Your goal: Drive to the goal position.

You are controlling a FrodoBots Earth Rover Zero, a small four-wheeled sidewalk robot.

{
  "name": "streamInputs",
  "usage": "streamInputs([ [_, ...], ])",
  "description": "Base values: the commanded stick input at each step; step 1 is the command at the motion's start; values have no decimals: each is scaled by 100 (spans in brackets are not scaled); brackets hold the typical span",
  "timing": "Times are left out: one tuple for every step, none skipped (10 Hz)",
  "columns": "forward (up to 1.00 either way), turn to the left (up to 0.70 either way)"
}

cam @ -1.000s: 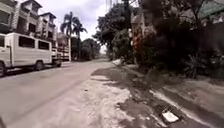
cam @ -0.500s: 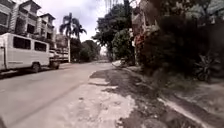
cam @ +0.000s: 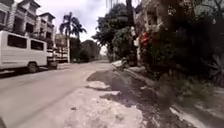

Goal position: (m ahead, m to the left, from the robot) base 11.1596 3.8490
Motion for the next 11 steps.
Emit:
streamInputs([
  [70,0],
  [70,0],
  [70,0],
  [70,0],
  [70,0],
  [70,0],
  [70,0],
  [70,0],
  [70,23],
  [70,1],
  [70,0],
])
